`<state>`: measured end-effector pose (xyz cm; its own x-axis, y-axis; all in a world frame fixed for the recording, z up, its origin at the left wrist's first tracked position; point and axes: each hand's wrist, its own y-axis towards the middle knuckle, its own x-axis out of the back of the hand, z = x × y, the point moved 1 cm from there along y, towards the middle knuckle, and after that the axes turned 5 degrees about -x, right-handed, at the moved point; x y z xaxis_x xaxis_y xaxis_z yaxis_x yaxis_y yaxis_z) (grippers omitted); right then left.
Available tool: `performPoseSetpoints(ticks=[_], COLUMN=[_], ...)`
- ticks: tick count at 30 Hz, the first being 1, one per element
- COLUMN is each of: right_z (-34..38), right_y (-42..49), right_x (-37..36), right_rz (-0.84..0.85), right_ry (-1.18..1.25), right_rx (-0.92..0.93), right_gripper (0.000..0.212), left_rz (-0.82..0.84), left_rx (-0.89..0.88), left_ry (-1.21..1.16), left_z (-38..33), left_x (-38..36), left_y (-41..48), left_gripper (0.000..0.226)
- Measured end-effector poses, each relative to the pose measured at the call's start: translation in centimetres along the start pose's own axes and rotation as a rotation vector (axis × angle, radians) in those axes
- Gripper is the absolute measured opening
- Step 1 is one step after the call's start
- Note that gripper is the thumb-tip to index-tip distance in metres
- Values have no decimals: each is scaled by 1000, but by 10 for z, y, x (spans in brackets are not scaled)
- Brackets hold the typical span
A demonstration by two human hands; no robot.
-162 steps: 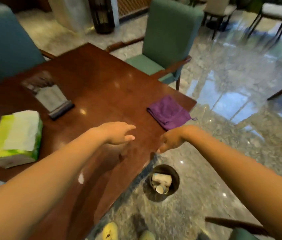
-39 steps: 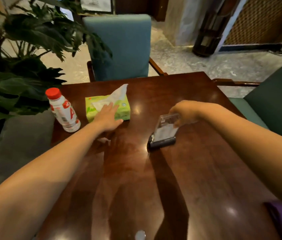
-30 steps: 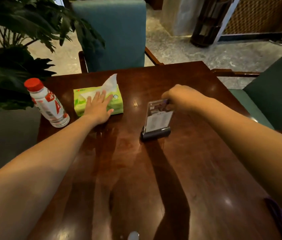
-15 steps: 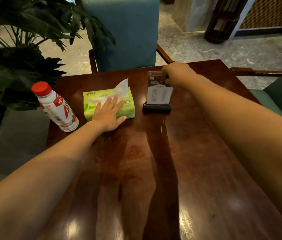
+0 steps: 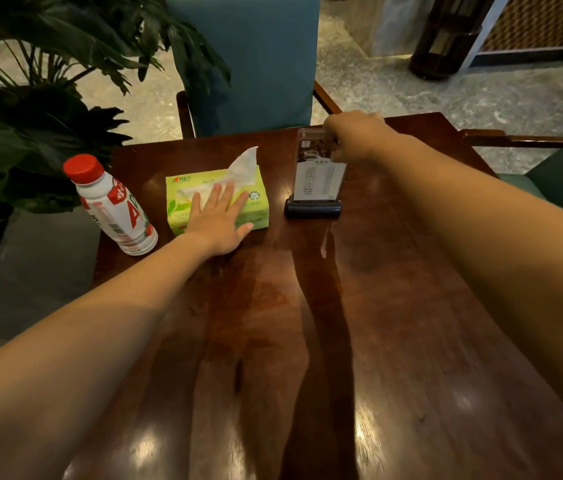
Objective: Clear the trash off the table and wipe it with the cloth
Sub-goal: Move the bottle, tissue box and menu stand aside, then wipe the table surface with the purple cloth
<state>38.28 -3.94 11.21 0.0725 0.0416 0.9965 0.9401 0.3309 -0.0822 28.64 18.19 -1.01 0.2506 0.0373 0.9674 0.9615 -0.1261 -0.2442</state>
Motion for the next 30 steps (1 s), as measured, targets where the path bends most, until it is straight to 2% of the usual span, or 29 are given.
performPoseSetpoints(ticks=[3,6,8,11,14,17,22,25,27,30], right_z=[-7,-17,-22,-32,-46,-59,-97,-119,-135,-166], right_y=[-15,-46,-73,-119,-171,-223,-306,-363,-397,-443], right_x=[11,23,24,13,-8,-29,-73,-95,-112,-137], right_rz=[-28,-25,3,144,351,492,513,488,444,293], right_ry=[51,135,196,270,325,350,383,491,487,395], right_rx=[14,-20,-52,-122,-189,-246,-394,-504,-566,-667], right_gripper=[80,92,91,88,79,59,52,44,45,53], left_rz=[-81,-219,-227,-119,131,401,428,482,478,470], left_rx=[8,4,-9,-142,-274,-335,-529,-572,-597,-622], left_ry=[-19,-66,-74,-129,-154,-176,-124,-122,-111,-103], left_z=[-13,-28,-38,-60,-95,-140,-221,-264,-291,-332], left_x=[11,25,33,39,35,32,20,-4,-28,-59], left_y=[-13,-30,-40,-54,-67,-83,-115,-130,-135,-150], left_gripper=[62,62,61,62,66,63,47,51,56,61])
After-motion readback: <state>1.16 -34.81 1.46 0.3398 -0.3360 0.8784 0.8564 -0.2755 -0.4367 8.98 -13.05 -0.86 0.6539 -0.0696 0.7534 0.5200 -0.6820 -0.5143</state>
